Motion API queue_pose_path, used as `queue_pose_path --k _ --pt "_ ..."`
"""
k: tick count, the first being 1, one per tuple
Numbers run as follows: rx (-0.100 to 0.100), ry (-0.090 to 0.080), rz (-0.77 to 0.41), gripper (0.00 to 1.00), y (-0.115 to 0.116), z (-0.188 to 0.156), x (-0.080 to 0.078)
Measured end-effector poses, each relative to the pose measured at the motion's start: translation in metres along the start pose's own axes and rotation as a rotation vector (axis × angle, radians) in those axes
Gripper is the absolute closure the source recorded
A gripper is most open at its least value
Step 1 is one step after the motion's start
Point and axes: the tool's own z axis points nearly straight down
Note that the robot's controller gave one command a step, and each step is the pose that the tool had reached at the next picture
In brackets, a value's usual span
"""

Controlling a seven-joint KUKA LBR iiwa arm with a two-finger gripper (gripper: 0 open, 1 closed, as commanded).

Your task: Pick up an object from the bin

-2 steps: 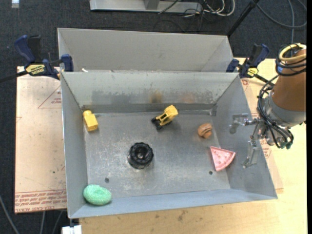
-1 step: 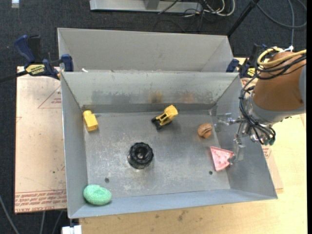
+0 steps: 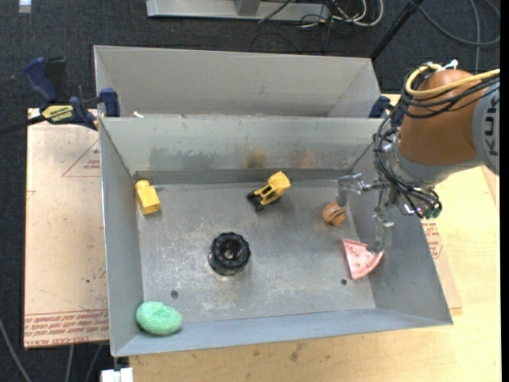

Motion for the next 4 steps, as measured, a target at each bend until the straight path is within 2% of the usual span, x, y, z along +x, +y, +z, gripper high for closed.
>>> queue_pose_path --k 1,2,3,4 --pt "0.002 -0.005 0.030 0.00 -0.006 0.029 -0.024" --pt "0.002 -0.004 -0.201 0.00 -0.006 0.060 -0.029" --pt "0.004 -0.005 -0.045 1.00 -0.008 0.062 -0.030" --pt "0.004 -0.005 -0.045 1.00 -0.008 0.062 -0.030"
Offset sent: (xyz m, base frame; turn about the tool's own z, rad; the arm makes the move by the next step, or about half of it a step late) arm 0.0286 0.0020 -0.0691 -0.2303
